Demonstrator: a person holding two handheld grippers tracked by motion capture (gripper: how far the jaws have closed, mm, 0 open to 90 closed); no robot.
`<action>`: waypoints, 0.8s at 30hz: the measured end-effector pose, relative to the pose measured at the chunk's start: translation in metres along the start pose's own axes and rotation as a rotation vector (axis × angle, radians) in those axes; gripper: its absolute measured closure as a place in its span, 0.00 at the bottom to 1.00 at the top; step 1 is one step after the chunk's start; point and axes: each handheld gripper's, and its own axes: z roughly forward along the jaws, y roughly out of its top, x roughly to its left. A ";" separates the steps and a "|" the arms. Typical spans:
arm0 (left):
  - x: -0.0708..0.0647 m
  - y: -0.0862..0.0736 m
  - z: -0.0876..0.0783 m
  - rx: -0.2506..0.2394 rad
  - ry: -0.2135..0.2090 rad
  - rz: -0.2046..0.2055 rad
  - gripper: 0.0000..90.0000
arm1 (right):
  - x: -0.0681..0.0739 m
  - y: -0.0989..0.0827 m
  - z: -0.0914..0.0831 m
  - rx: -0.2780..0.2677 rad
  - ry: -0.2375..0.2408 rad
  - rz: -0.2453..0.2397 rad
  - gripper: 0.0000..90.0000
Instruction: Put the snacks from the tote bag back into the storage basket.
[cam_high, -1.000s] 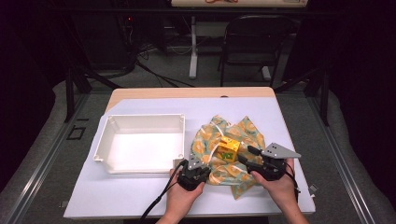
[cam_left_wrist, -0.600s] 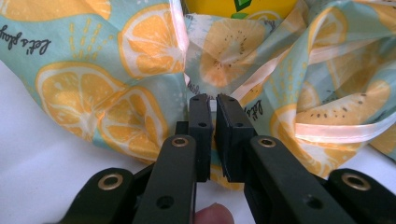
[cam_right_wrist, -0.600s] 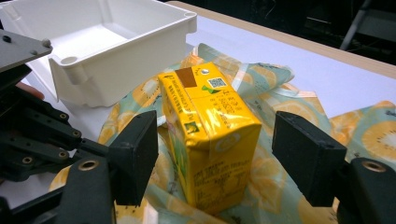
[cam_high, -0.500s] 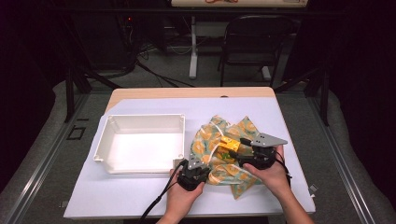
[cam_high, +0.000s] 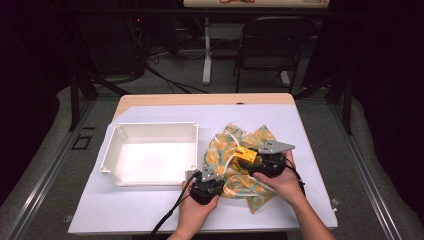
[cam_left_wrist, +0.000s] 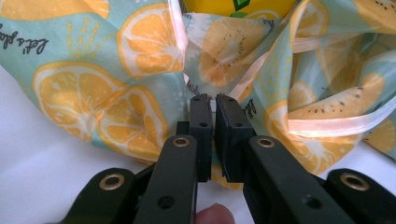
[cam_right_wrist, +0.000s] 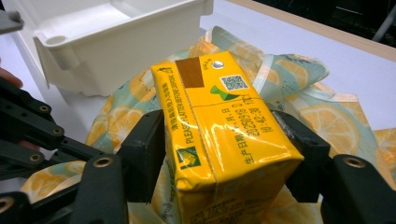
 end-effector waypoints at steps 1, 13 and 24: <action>0.000 0.000 0.000 0.003 -0.002 0.001 0.95 | 0.000 0.000 0.001 0.007 0.002 -0.003 0.43; 0.000 0.000 0.000 0.002 -0.003 0.005 0.95 | 0.001 -0.006 0.013 0.036 0.016 -0.034 0.48; 0.000 0.000 0.000 -0.001 -0.006 0.005 0.95 | 0.008 -0.004 0.010 0.042 -0.020 -0.036 0.57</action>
